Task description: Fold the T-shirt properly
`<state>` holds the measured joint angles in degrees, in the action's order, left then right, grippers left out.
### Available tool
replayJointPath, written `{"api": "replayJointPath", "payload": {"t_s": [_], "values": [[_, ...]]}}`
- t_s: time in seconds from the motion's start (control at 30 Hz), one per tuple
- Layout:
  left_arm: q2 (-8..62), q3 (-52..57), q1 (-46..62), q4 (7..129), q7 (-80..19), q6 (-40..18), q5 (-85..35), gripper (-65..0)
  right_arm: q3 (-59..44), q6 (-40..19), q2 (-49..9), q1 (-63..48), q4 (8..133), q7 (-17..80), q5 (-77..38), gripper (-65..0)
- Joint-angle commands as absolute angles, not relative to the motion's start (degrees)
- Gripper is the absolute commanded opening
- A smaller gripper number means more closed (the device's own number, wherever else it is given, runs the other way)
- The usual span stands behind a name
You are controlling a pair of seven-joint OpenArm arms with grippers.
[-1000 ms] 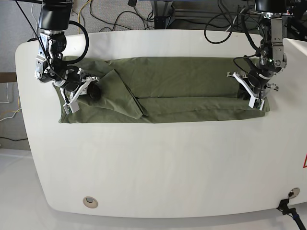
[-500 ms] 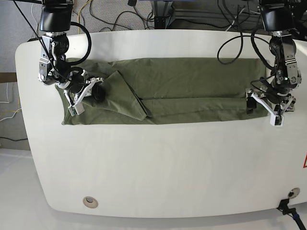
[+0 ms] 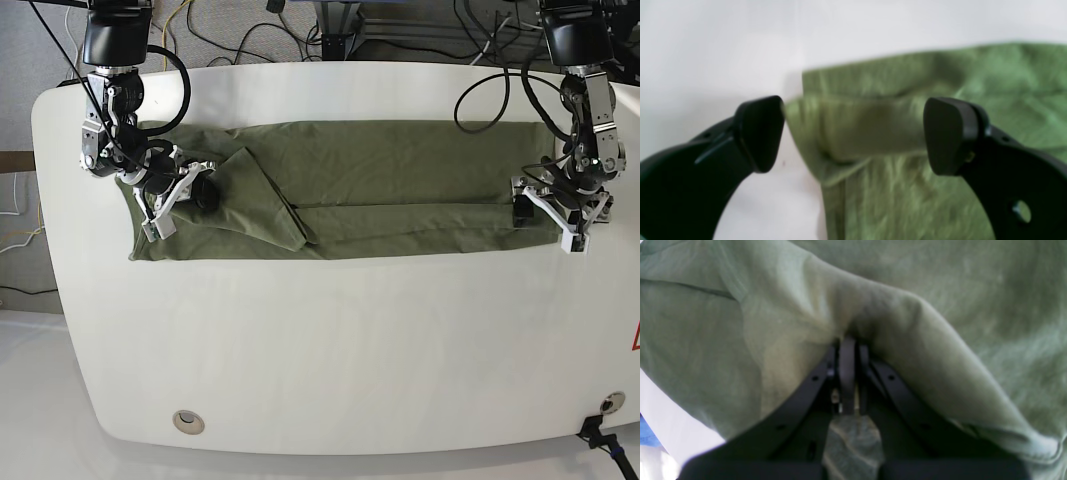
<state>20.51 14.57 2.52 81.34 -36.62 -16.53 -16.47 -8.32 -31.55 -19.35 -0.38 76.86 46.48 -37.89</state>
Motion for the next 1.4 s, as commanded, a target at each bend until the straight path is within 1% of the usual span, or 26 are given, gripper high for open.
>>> {"api": "replayJointPath", "payload": {"t_s": [0.0,0.03,0.13,0.2,0.27,0.33,0.43,0.63,0.83,1.13,1.27,1.37], "values": [[21.6,14.8,1.4,82.2,-35.1,-16.5,-16.8,-7.6,-8.5,-31.1,-19.9,-0.5,77.0,49.0,-36.0,-65.0],[21.6,14.8,1.4,82.2,-35.1,-16.5,-16.8,-13.7,-8.6,-31.0,-19.8,-0.5,77.0,49.0,-36.0,-65.0],[21.6,14.8,1.4,82.2,-35.1,-16.5,-16.8,-36.4,-8.6,-31.0,-19.8,-0.5,77.0,49.0,-36.0,-65.0],[21.6,14.8,1.4,82.2,-35.1,-16.5,-16.7,-46.8,-8.7,-31.0,-19.8,-0.6,77.0,49.0,-36.0,-65.0],[21.6,14.8,1.4,82.2,-35.1,-16.5,-16.7,-52.2,-8.7,-31.0,-19.8,-0.6,77.0,49.0,-36.0,-65.0],[21.6,14.8,1.4,82.2,-35.1,-16.5,-16.7,-54.1,-8.7,-31.0,-19.8,-0.6,77.0,49.0,-36.0,-65.0],[21.6,15.0,2.2,82.7,-35.1,-16.5,-16.8,-54.1,-8.7,-30.9,-19.8,-0.6,77.0,49.0,-36.0,-65.0],[22.5,16.9,7.2,90.7,-35.1,-16.5,-16.9,-54.1,-8.7,-30.8,-19.8,-0.6,77.0,49.0,-36.0,-65.0],[22.6,22.0,12.7,95.6,-35.1,-16.5,-16.9,-53.8,-8.7,-30.8,-19.8,-0.6,77.0,49.0,-36.0,-65.0],[22.7,23.3,18.2,95.1,-35.2,-16.5,-16.9,-53.6,-8.7,-30.8,-19.8,-0.5,77.0,49.0,-36.0,-65.0],[22.7,22.1,18.6,91.9,-35.5,-16.5,-16.9,-53.6,-8.7,-30.8,-19.7,-0.5,77.0,49.0,-36.0,-65.0],[22.7,22.5,18.7,95.1,-35.5,-16.6,-17.1,-53.6,-8.7,-30.8,-19.7,-0.5,77.0,49.0,-36.0,-65.0]]}}
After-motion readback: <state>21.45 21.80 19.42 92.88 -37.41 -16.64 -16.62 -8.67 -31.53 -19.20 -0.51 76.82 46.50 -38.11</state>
